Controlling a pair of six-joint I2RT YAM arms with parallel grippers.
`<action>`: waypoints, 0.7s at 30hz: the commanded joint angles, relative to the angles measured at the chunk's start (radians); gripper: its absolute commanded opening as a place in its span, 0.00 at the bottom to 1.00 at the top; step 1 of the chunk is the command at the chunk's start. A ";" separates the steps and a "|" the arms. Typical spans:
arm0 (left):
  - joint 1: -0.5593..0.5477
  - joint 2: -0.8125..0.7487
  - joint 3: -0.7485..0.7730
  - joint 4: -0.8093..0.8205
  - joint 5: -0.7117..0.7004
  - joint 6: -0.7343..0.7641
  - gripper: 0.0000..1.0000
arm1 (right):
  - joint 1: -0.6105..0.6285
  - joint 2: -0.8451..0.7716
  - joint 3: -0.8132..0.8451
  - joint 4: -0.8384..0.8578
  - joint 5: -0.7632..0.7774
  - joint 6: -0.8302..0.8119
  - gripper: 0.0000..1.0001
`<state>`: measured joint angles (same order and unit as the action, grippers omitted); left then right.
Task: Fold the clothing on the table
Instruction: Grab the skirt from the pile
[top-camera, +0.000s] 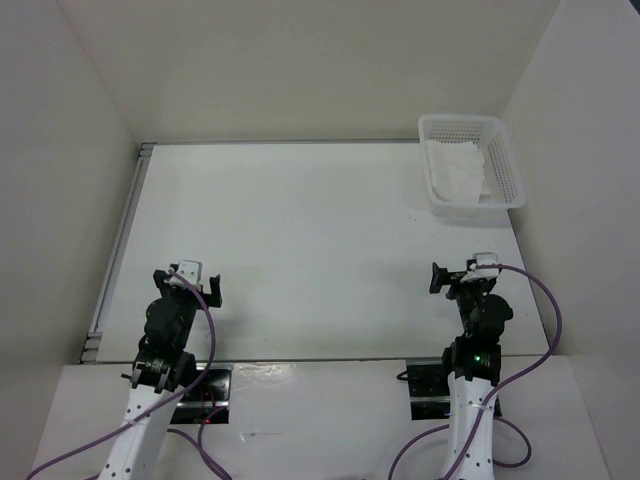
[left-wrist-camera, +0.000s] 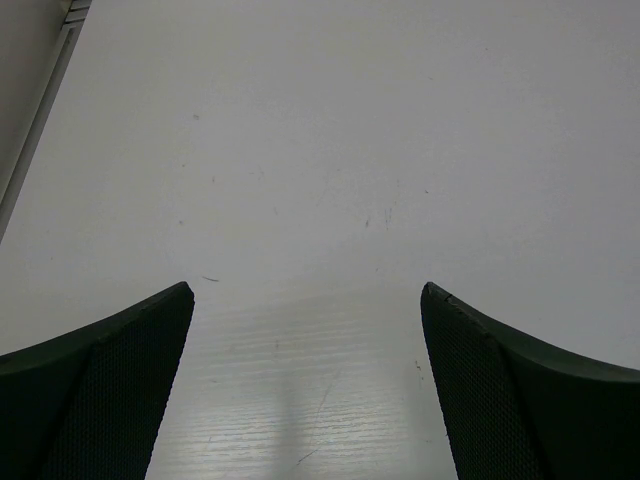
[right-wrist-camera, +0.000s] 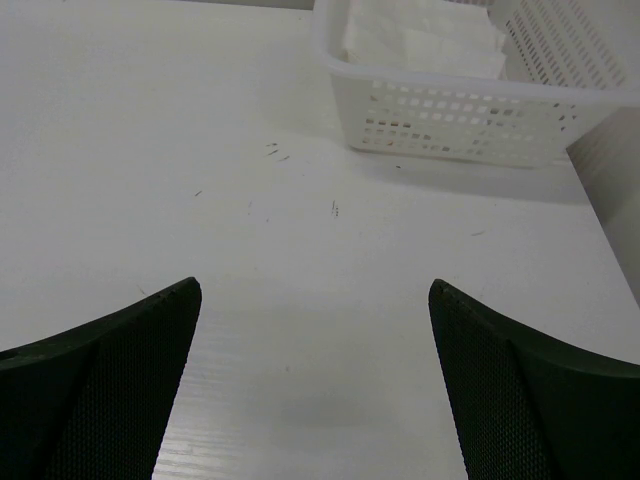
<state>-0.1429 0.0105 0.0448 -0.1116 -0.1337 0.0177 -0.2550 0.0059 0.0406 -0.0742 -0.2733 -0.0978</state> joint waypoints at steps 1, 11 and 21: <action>-0.004 -0.139 -0.052 0.035 -0.009 -0.024 1.00 | 0.007 -0.080 -0.038 0.013 0.002 0.000 0.98; -0.004 -0.139 -0.043 0.024 -0.009 -0.024 1.00 | 0.007 -0.080 -0.038 0.013 0.002 0.000 0.98; -0.004 -0.139 -0.043 0.024 -0.009 -0.024 1.00 | -0.003 -0.080 -0.038 0.013 -0.007 0.000 0.98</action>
<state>-0.1429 0.0105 0.0448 -0.1123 -0.1337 0.0177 -0.2554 0.0059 0.0406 -0.0742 -0.2745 -0.0978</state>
